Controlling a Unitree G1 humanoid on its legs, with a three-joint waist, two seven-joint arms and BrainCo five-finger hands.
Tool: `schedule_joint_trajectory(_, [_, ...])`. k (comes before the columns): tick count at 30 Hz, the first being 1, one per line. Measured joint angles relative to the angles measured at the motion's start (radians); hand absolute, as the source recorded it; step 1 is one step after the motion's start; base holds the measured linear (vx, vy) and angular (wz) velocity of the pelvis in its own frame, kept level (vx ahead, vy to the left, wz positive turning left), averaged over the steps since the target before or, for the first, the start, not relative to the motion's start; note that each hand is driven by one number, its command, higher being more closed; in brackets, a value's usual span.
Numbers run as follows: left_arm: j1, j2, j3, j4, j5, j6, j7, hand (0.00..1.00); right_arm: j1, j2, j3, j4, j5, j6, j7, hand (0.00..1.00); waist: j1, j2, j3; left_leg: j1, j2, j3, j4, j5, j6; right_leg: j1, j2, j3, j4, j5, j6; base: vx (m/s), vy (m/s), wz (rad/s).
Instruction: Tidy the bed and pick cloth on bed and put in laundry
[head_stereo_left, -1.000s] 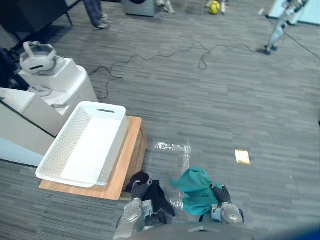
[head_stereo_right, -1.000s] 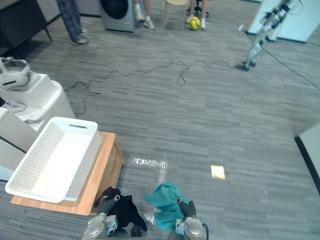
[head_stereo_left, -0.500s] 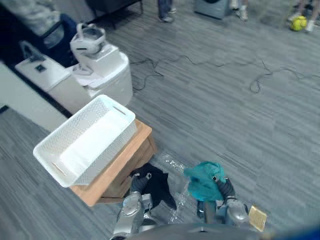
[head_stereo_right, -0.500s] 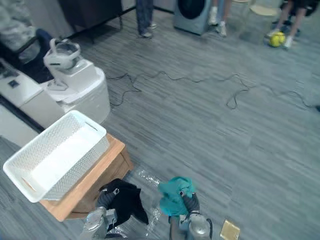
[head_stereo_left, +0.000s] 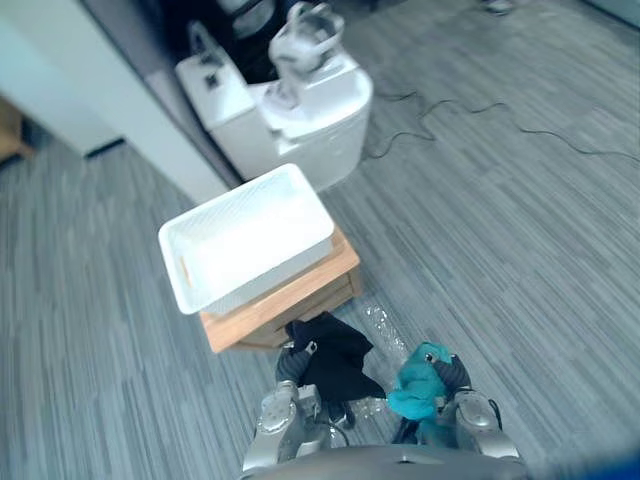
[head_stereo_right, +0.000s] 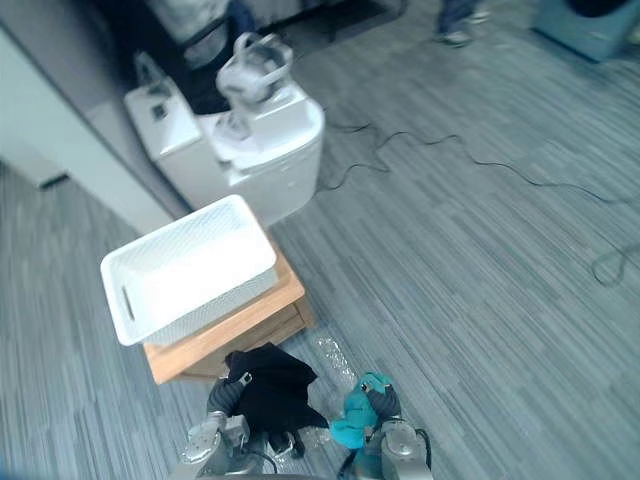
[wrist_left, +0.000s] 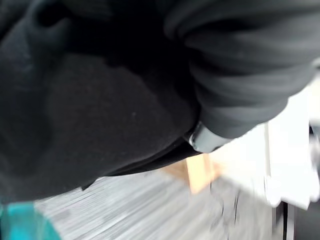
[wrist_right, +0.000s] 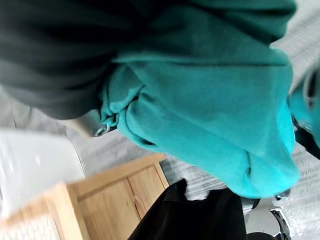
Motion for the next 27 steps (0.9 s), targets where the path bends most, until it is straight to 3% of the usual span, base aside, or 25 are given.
schedule_joint_trajectory(3, [0.013,0.012,0.009,-0.002,0.008,0.006,-0.001,1.0,0.003,0.024,0.0,-0.003,-0.02,0.001,0.001,1.0,0.004,-0.039,-0.032,0.077,-0.046,-0.004,-0.085,0.013,0.019,0.092,-0.015,-0.102,0.025,0.022,0.036,0.28,-0.003,1.01])
schedule_joint_trajectory(6, [0.031,0.018,0.008,-0.001,0.011,0.011,-0.009,1.0,0.001,0.041,-0.004,-0.013,-0.021,0.0,0.003,1.0,0.0,-0.038,-0.075,0.15,-0.087,-0.019,-0.232,0.019,0.014,0.092,-0.042,-0.152,0.152,0.026,0.04,0.29,-0.025,0.95])
schedule_joint_trajectory(7, [0.036,0.019,0.008,0.0,0.024,0.018,-0.011,1.0,0.003,0.044,-0.017,-0.012,-0.021,0.002,0.003,1.0,-0.003,-0.037,-0.075,0.185,-0.099,-0.025,-0.268,0.019,0.013,0.077,-0.089,-0.154,0.29,0.026,0.04,0.38,-0.048,0.92])
schedule_joint_trajectory(8, [0.041,0.023,0.011,0.004,0.046,0.026,-0.021,1.0,0.01,0.046,-0.021,-0.013,-0.021,0.002,0.003,1.0,-0.006,-0.044,-0.072,0.226,-0.112,-0.033,-0.295,0.019,0.013,0.041,-0.168,-0.137,0.493,0.063,0.011,0.35,-0.04,0.86])
schedule_joint_trajectory(9, [0.039,0.021,0.009,0.006,0.049,0.028,-0.025,1.0,0.012,0.039,-0.022,-0.015,-0.022,0.003,0.004,1.0,-0.008,-0.044,-0.07,0.245,-0.113,-0.042,-0.303,0.019,0.014,-0.004,-0.212,-0.114,0.616,0.109,-0.045,0.38,-0.073,0.74])
schedule_joint_trajectory(10, [0.023,0.036,0.016,0.015,0.05,0.028,-0.026,1.0,0.01,0.048,-0.019,-0.018,-0.022,0.004,0.006,1.0,-0.014,-0.042,-0.065,0.259,-0.105,-0.079,-0.302,0.019,0.014,-0.115,-0.247,-0.006,0.799,0.08,-0.114,0.38,-0.15,0.68])
schedule_joint_trajectory(11, [-0.003,0.051,0.02,0.032,0.05,0.035,-0.022,1.0,0.009,0.054,-0.016,-0.041,-0.022,0.003,0.01,1.0,-0.023,-0.028,-0.056,0.269,-0.069,-0.118,-0.299,0.019,0.014,-0.221,-0.194,0.111,0.868,-0.035,-0.082,0.36,-0.183,0.63])
schedule_joint_trajectory(13, [-0.024,0.058,0.023,0.048,0.049,0.032,-0.021,1.0,0.023,0.054,-0.019,-0.084,-0.02,0.002,0.013,1.0,-0.045,0.008,-0.034,0.276,-0.004,-0.156,-0.28,0.019,0.013,-0.346,-0.075,0.236,0.794,-0.121,-0.057,0.26,-0.208,0.59])
schedule_joint_trajectory(14, [-0.029,0.058,0.024,0.056,0.049,0.03,-0.021,1.0,0.028,0.054,-0.019,-0.095,-0.02,0.002,0.013,1.0,-0.053,0.009,-0.031,0.274,0.005,-0.165,-0.271,0.019,0.013,-0.369,-0.055,0.259,0.747,-0.129,-0.044,0.28,-0.293,0.84])
schedule_joint_trajectory(15, [-0.05,0.057,0.033,0.087,0.048,0.025,-0.022,1.0,0.032,0.054,-0.017,-0.102,-0.018,0.0,0.013,1.0,-0.078,0.003,-0.024,0.274,0.026,-0.201,-0.242,0.014,-0.019,-0.4,-0.004,0.333,0.522,-0.127,-0.034,0.3,-0.364,1.01])
schedule_joint_trajectory(16, [-0.052,0.072,0.039,0.108,0.049,0.024,-0.022,1.0,0.056,0.061,-0.018,-0.103,-0.017,-0.001,0.012,1.0,-0.094,-0.048,-0.033,0.275,0.004,-0.214,-0.223,-0.008,-0.105,-0.37,0.004,0.425,0.197,0.024,-0.018,0.3,-0.386,1.04])
schedule_joint_trajectory(17, [-0.067,0.065,0.041,0.13,0.05,0.019,-0.023,1.0,0.066,0.064,-0.019,-0.114,-0.011,-0.002,0.012,1.0,-0.1,-0.048,-0.017,0.288,0.009,-0.223,-0.221,-0.027,-0.134,-0.366,0.008,0.424,0.213,0.041,-0.041,0.26,-0.345,0.78])
schedule_joint_trajectory(18, [-0.078,0.052,0.029,0.151,0.049,0.026,-0.026,1.0,0.028,0.041,-0.038,-0.117,-0.007,-0.002,0.005,1.0,-0.099,-0.002,-0.02,0.28,0.044,-0.218,-0.234,-0.02,-0.142,-0.361,0.036,0.409,0.213,0.04,-0.05,0.22,-0.285,0.38])
schedule_joint_trajectory(19, [-0.078,0.042,0.02,0.148,0.049,0.022,-0.029,1.0,0.015,0.037,-0.064,-0.116,-0.006,-0.003,0.003,1.0,-0.093,0.006,-0.022,0.276,0.039,-0.22,-0.261,0.007,-0.145,-0.353,0.052,0.399,0.181,0.038,-0.052,0.2,-0.24,0.24])
schedule_joint_trajectory(22, [-0.071,0.037,0.014,0.15,0.049,0.022,-0.031,1.0,0.029,0.032,-0.07,-0.045,-0.005,0.0,0.004,1.0,-0.087,0.013,-0.023,0.308,0.046,-0.181,-0.313,0.083,-0.134,-0.284,0.086,0.382,0.116,0.039,-0.061,0.14,-0.149,0.32])
schedule_joint_trajectory(24, [-0.055,0.038,0.015,0.15,0.048,0.021,-0.04,1.0,0.031,0.025,-0.08,-0.025,0.002,0.002,0.005,1.0,-0.076,0.017,-0.027,0.326,0.052,-0.166,-0.315,0.089,-0.133,-0.251,0.1,0.383,0.069,0.053,-0.076,0.06,-0.04,-0.02])
schedule_joint_trajectory(27, [-0.037,0.038,0.008,0.151,0.048,0.021,-0.051,1.0,0.034,0.02,-0.12,-0.001,0.013,0.002,0.004,1.0,-0.085,0.029,-0.042,0.325,0.048,-0.163,-0.316,0.089,-0.133,-0.224,0.109,0.39,0.006,0.087,-0.07,-0.01,0.064,-0.06])
